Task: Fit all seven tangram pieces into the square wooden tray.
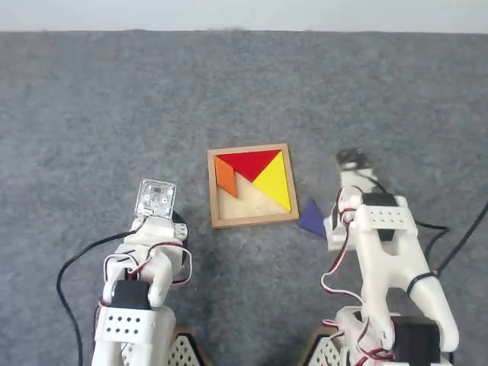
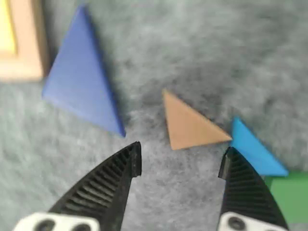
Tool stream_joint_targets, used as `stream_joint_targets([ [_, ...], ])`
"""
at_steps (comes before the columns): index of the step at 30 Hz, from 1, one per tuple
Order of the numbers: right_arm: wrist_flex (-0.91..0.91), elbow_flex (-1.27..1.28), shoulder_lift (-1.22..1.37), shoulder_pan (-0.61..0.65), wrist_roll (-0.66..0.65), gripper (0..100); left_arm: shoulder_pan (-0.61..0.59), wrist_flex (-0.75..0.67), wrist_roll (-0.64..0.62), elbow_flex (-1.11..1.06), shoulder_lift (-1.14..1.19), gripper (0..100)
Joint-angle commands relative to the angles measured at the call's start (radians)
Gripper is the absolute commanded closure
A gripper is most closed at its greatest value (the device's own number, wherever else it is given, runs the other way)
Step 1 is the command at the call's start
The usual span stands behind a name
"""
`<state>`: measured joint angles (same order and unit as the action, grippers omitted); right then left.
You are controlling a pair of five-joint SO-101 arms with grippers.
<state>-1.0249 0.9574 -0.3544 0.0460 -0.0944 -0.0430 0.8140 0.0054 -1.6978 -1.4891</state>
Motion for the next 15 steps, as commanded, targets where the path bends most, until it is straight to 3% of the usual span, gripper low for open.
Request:
stream_joint_targets([
  [1, 0.018, -0.064, -0.004, -0.021, 0.379, 72.5, -0.003, 0.002, -0.006, 0.008, -0.012, 98],
  [5, 0.051, -0.06, -0.002, -0.025, 0.637, 72.3, -0.005, 0.002, -0.008, 0.008, -0.012, 98],
  [15, 0.124, -0.135, 0.166, -0.027, 0.667, 72.3, -0.005, 0.002, -0.006, 0.008, -0.012, 98],
])
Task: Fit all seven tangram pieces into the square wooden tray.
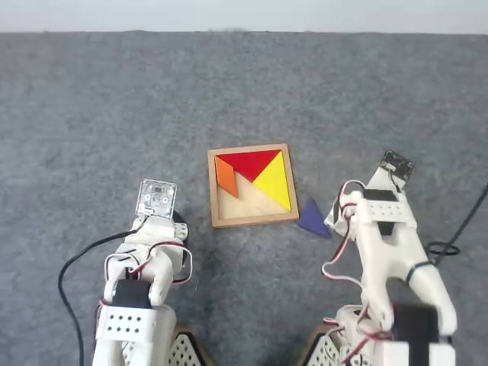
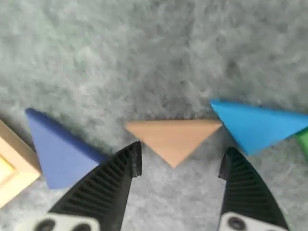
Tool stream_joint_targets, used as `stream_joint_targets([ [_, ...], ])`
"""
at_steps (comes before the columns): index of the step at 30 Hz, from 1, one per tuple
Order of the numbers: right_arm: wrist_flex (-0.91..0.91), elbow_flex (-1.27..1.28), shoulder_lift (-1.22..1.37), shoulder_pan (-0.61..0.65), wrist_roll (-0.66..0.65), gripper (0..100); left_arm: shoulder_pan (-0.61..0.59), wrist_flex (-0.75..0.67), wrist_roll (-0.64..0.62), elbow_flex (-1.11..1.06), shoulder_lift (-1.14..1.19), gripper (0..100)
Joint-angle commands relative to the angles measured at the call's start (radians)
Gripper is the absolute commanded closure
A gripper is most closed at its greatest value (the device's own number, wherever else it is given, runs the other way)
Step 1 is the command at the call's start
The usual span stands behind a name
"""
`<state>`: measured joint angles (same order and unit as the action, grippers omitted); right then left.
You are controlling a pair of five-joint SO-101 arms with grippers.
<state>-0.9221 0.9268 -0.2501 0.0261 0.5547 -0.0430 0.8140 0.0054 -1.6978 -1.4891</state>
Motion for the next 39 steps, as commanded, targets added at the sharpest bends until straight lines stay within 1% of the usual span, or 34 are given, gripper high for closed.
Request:
stream_joint_targets([
  [1, 0.019, -0.126, 0.082, -0.007, 0.041, 72.3, -0.005, 0.002, -0.006, 0.008, -0.012, 98],
  [4, 0.019, -0.178, 0.14, -0.021, 0.129, 72.3, -0.005, 0.002, -0.006, 0.008, -0.012, 98],
  [11, 0.021, -0.269, 0.186, -0.105, 0.222, 72.3, -0.005, 0.002, -0.006, 0.008, -0.012, 98],
  [13, 0.021, -0.276, 0.188, -0.114, 0.238, 72.3, -0.005, 0.002, -0.006, 0.008, -0.012, 98],
  [17, 0.028, -0.293, 0.183, -0.108, 0.226, 72.2, -0.005, 0.002, -0.006, 0.008, -0.012, 98],
  [19, 0.019, -0.328, 0.189, -0.108, 0.16, 72.2, -0.005, 0.002, -0.006, 0.008, -0.012, 98],
  [23, 0.019, -0.37, 0.191, -0.11, -0.095, 72.3, -0.005, 0.002, -0.006, 0.008, -0.012, 98],
  [24, 0.019, -0.376, 0.191, -0.111, -0.133, 72.3, -0.005, 0.002, -0.006, 0.008, -0.012, 98],
  [26, 0.018, -0.379, 0.191, -0.11, -0.141, 72.4, -0.005, 0.002, -0.006, 0.008, -0.012, 98],
  [29, -0.068, -0.377, 0.191, -0.107, -0.078, 72.4, -0.005, 0.002, -0.006, 0.008, -0.012, 98],
  [32, -0.202, -0.376, 0.191, -0.064, 0.097, 72.4, -0.003, 0.002, -0.006, 0.008, -0.012, 98],
  [34, -0.242, -0.376, 0.191, -0.038, 0.193, 72.2, -0.003, 0.002, -0.006, 0.008, -0.012, 98],
  [39, -0.234, -0.358, 0.208, -0.028, 0.213, 72.1, -0.005, 0.002, -0.006, 0.008, -0.012, 98],
])
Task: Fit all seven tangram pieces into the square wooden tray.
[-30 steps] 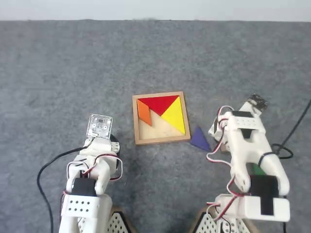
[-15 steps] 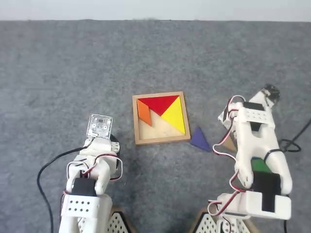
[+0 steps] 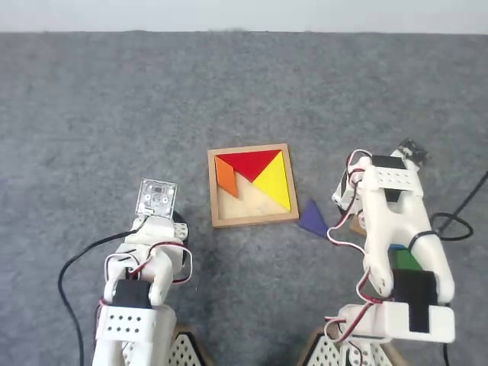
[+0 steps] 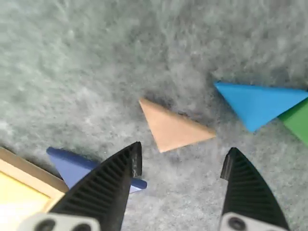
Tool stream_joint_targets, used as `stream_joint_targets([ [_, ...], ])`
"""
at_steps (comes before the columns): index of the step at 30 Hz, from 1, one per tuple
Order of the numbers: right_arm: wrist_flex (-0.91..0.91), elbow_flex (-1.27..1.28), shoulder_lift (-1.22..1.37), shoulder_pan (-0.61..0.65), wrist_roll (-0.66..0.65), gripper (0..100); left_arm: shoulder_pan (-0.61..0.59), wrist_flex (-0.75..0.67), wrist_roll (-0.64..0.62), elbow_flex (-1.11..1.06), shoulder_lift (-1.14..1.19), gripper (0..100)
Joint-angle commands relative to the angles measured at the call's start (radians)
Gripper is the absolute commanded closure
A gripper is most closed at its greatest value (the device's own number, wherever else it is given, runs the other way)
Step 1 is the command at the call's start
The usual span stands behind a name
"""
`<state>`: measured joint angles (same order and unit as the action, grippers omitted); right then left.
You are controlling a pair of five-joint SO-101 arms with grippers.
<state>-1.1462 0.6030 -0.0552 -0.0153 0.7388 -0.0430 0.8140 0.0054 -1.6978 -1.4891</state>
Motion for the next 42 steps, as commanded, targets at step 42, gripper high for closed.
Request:
stream_joint_targets([
  [42, -0.116, -0.16, -0.058, 0.074, -1.14, 76.9, -0.005, 0.002, -0.006, 0.008, -0.012, 98],
])
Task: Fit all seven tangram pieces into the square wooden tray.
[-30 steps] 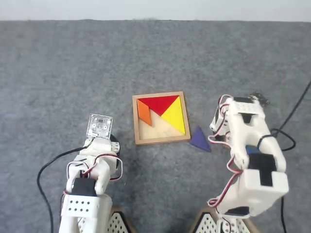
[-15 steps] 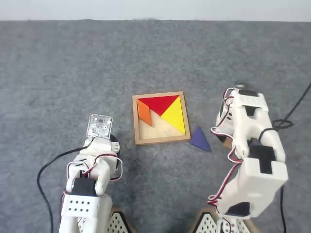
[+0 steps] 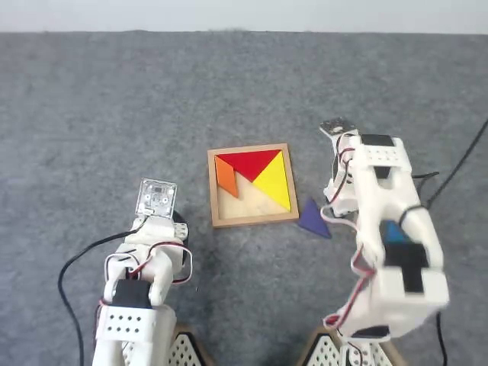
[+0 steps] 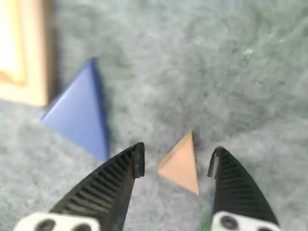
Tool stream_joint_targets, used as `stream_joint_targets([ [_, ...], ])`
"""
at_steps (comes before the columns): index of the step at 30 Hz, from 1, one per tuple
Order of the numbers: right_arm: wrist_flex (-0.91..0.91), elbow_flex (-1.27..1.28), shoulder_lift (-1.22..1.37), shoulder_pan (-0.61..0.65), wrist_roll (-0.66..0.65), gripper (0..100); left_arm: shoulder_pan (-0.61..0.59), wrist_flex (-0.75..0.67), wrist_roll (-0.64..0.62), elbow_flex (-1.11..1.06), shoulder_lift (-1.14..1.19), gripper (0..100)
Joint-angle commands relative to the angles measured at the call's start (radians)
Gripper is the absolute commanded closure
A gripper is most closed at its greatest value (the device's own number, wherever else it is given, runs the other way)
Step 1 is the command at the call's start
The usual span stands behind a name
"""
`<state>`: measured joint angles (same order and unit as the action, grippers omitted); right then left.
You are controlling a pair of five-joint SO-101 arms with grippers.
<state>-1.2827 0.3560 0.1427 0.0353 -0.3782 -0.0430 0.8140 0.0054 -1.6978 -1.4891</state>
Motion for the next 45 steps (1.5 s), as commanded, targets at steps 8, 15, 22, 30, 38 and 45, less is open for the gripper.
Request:
stream_joint_targets([
  [8, 0.071, 0.427, -0.378, 0.047, 0.19, 77.2, -0.005, 0.002, -0.006, 0.008, -0.012, 98],
  [15, 0.122, 0.45, -0.274, 0.05, 0.173, 77.2, -0.005, 0.002, -0.006, 0.008, -0.012, 98],
  [22, 0.114, 0.262, -0.004, -0.015, 0.17, 77.2, -0.005, 0.002, -0.006, 0.008, -0.012, 98],
  [30, -0.004, -0.017, 0.117, -0.111, 0.078, 77.1, -0.005, 0.002, -0.006, 0.008, -0.012, 98],
  [38, -0.079, -0.201, 0.124, -0.091, 0.075, 77.1, -0.005, 0.002, -0.006, 0.008, -0.012, 98],
  [45, -0.031, -0.192, 0.114, -0.074, 0.14, 77.1, -0.005, 0.002, -0.006, 0.008, -0.012, 98],
])
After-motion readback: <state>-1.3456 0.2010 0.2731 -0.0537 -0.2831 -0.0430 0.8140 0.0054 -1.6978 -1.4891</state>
